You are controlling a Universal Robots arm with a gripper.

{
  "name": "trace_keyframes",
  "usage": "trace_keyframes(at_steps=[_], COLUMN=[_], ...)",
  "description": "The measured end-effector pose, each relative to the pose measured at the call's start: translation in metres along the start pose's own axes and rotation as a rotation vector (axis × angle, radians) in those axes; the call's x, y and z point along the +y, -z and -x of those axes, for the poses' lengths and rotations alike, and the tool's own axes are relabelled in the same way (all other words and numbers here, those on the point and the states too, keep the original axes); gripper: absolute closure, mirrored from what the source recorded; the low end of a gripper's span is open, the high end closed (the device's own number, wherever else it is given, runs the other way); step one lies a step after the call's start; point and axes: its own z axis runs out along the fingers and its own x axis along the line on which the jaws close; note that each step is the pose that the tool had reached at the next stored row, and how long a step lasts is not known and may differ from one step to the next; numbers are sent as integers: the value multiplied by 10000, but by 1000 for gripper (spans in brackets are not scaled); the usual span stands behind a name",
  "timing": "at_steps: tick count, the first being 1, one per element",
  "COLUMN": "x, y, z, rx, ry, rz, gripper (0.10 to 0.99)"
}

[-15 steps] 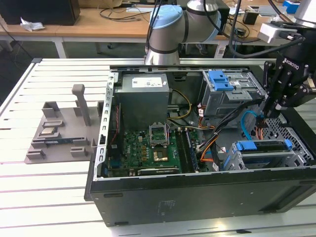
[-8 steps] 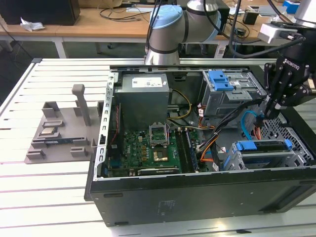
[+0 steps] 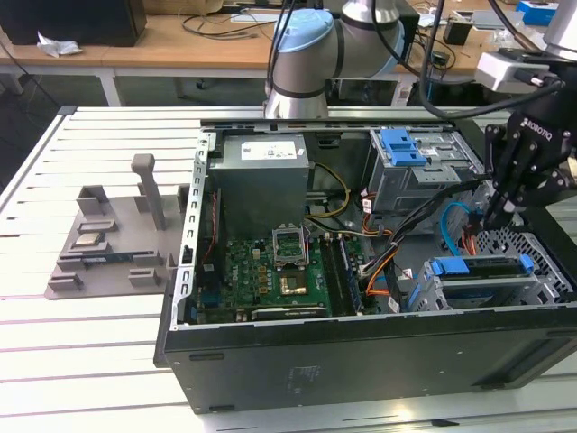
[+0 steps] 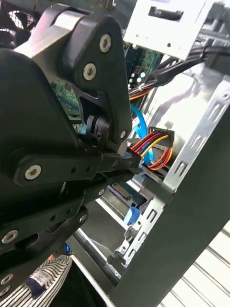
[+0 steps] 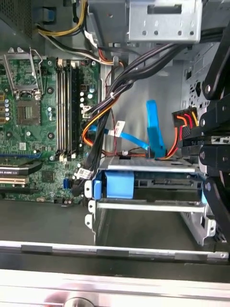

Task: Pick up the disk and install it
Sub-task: 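Insert the first disk wire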

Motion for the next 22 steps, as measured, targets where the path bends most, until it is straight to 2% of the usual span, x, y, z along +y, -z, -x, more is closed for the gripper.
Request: trace_keyframes(at_steps=[3, 4, 5, 8, 10, 19, 22], x=[21, 25, 26, 36, 39, 39, 41], y=[-24, -32, -38, -67, -78, -139, -153], z=[-139, -184, -218, -406, -445, -487, -485], rx=[-356, -440, -471, -595, -623, -625, -655], ry=[23, 27, 30, 38, 43, 43, 44], rz=[-13, -15, -16, -21, -23, -23, -23], gripper=[922, 922, 922, 922, 922, 922, 922])
